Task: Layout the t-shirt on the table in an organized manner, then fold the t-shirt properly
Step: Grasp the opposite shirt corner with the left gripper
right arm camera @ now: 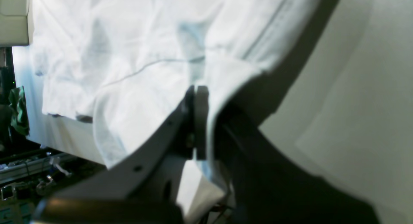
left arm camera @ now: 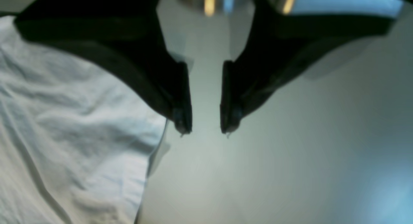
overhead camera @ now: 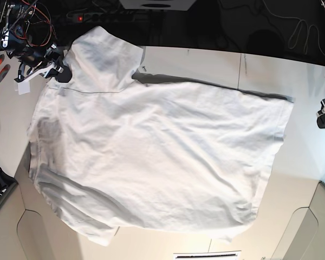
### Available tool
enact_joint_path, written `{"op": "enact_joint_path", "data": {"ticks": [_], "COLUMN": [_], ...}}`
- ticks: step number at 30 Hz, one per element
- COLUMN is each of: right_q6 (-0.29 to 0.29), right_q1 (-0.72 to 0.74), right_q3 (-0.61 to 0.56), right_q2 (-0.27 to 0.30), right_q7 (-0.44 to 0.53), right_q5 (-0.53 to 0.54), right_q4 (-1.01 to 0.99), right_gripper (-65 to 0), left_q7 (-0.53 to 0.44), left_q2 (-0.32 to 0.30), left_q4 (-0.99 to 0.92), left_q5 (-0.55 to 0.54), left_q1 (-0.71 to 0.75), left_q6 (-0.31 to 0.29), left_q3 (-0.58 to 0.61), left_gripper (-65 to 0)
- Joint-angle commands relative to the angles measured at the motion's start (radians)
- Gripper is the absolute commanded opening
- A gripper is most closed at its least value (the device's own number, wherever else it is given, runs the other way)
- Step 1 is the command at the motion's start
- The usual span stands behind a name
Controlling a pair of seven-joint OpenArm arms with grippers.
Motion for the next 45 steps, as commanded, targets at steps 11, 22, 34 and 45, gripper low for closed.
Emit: {"op": "enact_joint_path", "data": {"ticks": [11,22,34,45], "right_q6": [0.007,0.007,0.007,0.007], "right_q1": [0.002,0.002,0.002,0.002], "right_q3": [0.002,0.002,0.002,0.002], "right_q2": [0.011,0.011,0.011,0.010], "right_q7": [0.000,0.000,0.000,0.000], "right_q5": [0.042,0.042,0.042,0.042], "right_q4": [0.011,0.011,0.011,0.011], "right_gripper": [-65.0,-65.0,-65.0,-65.0], "left_q7": [-0.106,-0.123,-0.050,0.034], "left_q2": [0.114,0.111,0.117,0.137], "left_q4": [-0.069,-0.210,-0.280,-0.280], "left_q5": [-0.026,-0.042,-0.137,-0.225], "left_q1": [0.038,-0.013,-0.076,-0.076], "left_q6": [-0.025,-0.070,-0.071,-0.078], "left_q3": [-0.048,-0.048,-0.048,-0.024], "left_gripper": [-45.3,-32.8,-32.8,-32.8]}}
